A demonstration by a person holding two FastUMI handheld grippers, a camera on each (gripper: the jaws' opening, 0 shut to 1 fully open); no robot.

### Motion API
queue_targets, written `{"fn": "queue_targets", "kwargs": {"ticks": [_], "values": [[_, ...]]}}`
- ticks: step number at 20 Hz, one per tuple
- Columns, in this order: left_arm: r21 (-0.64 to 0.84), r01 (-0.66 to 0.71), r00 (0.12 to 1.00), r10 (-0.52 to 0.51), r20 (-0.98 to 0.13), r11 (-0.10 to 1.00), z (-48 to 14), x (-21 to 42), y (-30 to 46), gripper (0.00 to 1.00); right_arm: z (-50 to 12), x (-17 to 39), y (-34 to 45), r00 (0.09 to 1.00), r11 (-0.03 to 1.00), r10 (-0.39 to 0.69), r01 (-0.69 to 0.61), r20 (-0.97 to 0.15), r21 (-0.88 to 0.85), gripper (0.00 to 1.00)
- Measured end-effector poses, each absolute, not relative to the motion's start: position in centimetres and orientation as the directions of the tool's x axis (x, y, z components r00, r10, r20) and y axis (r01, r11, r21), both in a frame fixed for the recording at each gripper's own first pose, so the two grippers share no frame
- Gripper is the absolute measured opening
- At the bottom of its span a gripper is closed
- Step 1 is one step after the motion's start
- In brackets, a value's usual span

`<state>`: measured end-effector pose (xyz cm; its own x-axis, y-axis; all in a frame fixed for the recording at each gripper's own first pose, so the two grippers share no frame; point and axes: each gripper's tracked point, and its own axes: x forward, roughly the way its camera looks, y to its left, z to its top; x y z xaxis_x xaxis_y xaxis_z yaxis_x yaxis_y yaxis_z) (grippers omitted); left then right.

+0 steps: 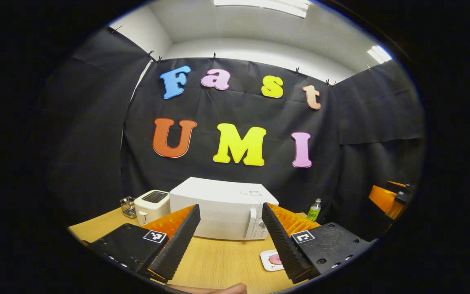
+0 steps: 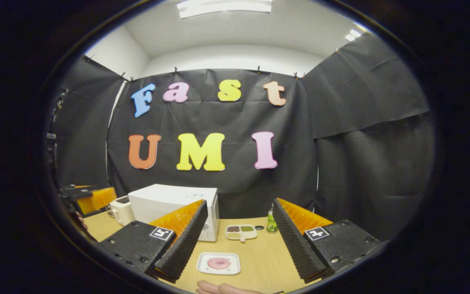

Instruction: Open the microwave oven with the left hand, put the food in, and close the microwave oven.

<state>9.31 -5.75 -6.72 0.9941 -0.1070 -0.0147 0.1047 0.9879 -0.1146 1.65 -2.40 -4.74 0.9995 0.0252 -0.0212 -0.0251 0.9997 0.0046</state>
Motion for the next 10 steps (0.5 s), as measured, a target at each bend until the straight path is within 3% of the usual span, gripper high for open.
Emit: {"fn": "queue_targets", "kwargs": {"ticks": [2,3,5,6,7,10], "values": [[-0.105,0.101,0.994,-0.105,-0.035,0.989,-9.1,12.2,-6.0,0.95,-4.8,1.9,-3.0,1.0,1.0,0.026,-0.025,-0.012,0.009,0.94],[-0.106,0.115,0.991,-0.121,-0.05,0.988,-10.6,13.5,-6.6,0.95,-4.9,2.0,-3.3,1.0,1.0,0.021,-0.021,-0.007,0.007,1.0],[-0.104,0.103,0.989,-0.113,-0.098,0.989,-13.7,16.0,-7.1,0.95,-5.3,2.2,-4.2,1.0,1.0,0.009,-0.009,-0.001,0.006,1.0],[-0.092,0.09,0.988,-0.1,-0.118,0.992,-15.1,17.2,-7.3,0.95,-5.5,2.4,-4.5,1.0,1.0,0.006,-0.006,0.001,0.007,0.94],[-0.082,0.087,0.986,-0.097,-0.132,0.993,-16.2,18.3,-7.8,0.95,-5.9,2.5,-4.8,1.0,1.0,0.005,-0.005,0.001,0.008,1.0],[-0.074,0.128,0.973,-0.14,-0.186,0.989,-19.5,21.3,-10.6,0.96,-7.1,3.5,-5.5,1.0,1.0,0.012,-0.012,-0.008,0.002,1.0]]}}
